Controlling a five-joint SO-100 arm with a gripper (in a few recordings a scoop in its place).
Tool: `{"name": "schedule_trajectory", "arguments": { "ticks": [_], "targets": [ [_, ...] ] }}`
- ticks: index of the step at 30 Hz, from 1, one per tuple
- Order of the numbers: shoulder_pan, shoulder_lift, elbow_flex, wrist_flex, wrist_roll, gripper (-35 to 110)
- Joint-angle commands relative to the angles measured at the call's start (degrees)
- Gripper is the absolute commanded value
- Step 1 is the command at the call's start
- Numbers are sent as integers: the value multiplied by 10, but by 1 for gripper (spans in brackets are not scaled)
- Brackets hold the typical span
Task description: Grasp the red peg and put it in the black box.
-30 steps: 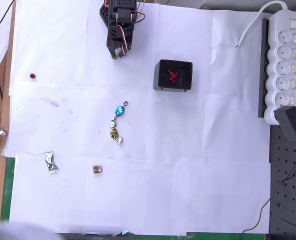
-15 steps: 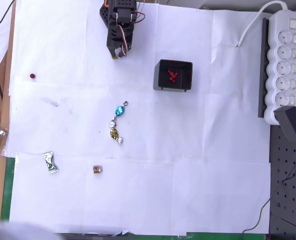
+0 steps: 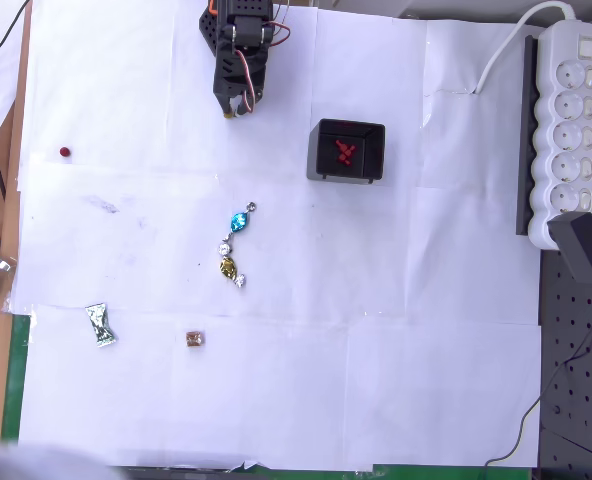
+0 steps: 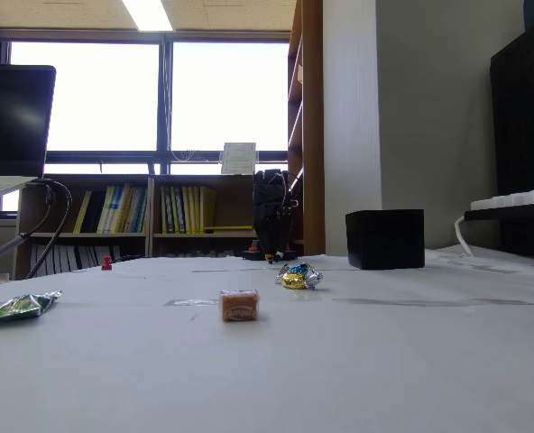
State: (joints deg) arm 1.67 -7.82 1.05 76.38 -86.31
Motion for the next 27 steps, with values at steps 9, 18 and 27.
{"name": "schedule_trajectory", "arguments": {
  "ticks": [9,18,27],
  "targets": [
    [10,-35,-45,-49,-72,0],
    [28,236,-45,-449,-5,1],
    [85,461,-39,-735,4,0]
  ]
}}
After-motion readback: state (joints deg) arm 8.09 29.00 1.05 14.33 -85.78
